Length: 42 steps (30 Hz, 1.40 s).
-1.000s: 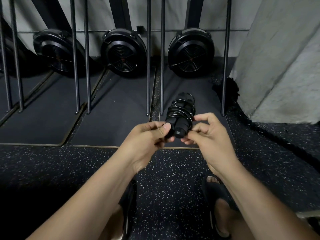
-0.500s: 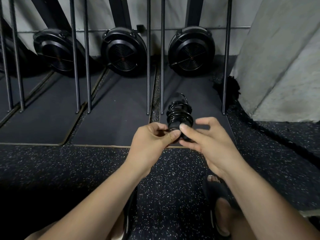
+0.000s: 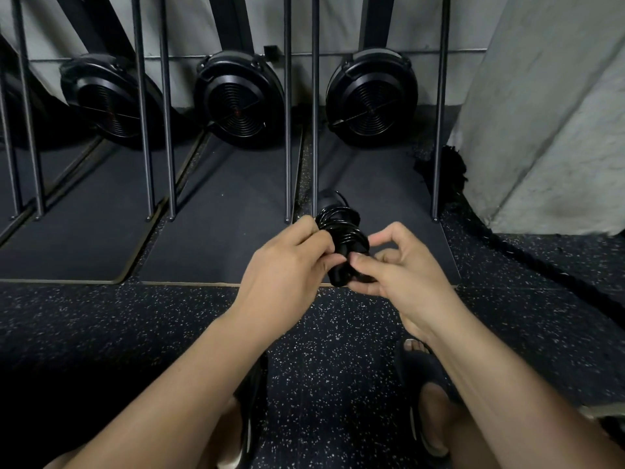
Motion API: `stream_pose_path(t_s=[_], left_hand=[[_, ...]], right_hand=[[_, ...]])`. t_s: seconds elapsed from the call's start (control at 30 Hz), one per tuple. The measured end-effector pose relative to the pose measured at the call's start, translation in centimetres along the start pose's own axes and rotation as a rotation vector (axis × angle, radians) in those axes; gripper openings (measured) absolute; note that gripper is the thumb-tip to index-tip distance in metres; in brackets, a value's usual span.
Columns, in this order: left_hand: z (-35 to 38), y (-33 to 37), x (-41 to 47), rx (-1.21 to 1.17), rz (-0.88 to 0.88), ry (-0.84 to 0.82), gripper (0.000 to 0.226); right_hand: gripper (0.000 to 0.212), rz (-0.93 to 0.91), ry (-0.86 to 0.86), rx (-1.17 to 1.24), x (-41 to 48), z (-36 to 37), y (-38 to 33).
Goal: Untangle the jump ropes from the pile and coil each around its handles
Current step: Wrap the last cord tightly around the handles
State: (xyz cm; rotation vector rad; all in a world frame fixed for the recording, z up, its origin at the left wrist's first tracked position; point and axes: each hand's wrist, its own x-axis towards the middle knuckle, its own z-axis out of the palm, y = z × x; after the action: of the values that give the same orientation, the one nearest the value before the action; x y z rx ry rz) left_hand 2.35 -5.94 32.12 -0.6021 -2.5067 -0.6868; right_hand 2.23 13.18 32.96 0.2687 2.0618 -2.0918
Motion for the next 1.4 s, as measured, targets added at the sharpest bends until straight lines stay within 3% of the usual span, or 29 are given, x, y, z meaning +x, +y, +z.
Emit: stream_pose_path(t_s=[0.2,0.33,0.43,0.5,0.57,0.63,0.77,0.83,0.97,1.07,1.27,1.4], left_hand=[[0.8,0.5,0.0,-0.181,-0.134,0.028,0.019],[0.3,0.7,0.3,-0.302,-0.023,0.004,0.006],[0.8,0.9,0.4,-0.284,0.052,-0.059,0.009],[0.8,0.9,0.5,-0.287,-0.025,-0.032,0.006],[-0.1,0.9,0.2,-0.394,-0.163,0.102,0.005],[-1.4,0.3,0.2,-0.470,-0.184,0.124,0.006],[-2.6,-1.3,-0.5,-0.406,-0.067,-0.131,0.014],[-2.5,-1.5,-0.4,-0.362,-0.013,-0.163,0.019],[-2.6,-1.8,-0.2,-0.247,0.102,-0.146,0.015],[-2.3,-1.3,-0.8,-0.183,0.117,-0.138,0.025],[-0.8,0.9,-2.2,-0.021,0.037,-0.106,0.039],[0.6,1.3,-2.6,0.066,0.021,-0.016,0.012]], right_hand=[[0.022,-0.011,-0.026,-0.011,0.1,0.5,0.4],[0.025,0.073,0.014,0.091,-0.2,0.3,0.4],[0.024,0.135,-0.010,0.117,-0.7,0.5,0.6],[0.022,0.210,-0.039,0.178,-0.9,1.1,0.9],[0.021,0.242,-0.039,0.206,-1.1,1.2,0.9],[0.023,0.220,-0.007,0.231,-1.0,0.8,0.5],[0.023,0.175,0.012,0.269,-0.6,0.4,-0.2],[0.023,0.168,0.013,0.264,-0.6,0.3,-0.3],[0.025,0.150,0.024,0.205,-0.7,0.2,-0.3],[0.025,0.144,0.057,0.212,-0.6,0.0,-0.3],[0.027,0.096,0.092,0.213,-0.3,0.2,-0.1],[0.032,0.083,0.118,0.236,0.0,0.0,0.1]])
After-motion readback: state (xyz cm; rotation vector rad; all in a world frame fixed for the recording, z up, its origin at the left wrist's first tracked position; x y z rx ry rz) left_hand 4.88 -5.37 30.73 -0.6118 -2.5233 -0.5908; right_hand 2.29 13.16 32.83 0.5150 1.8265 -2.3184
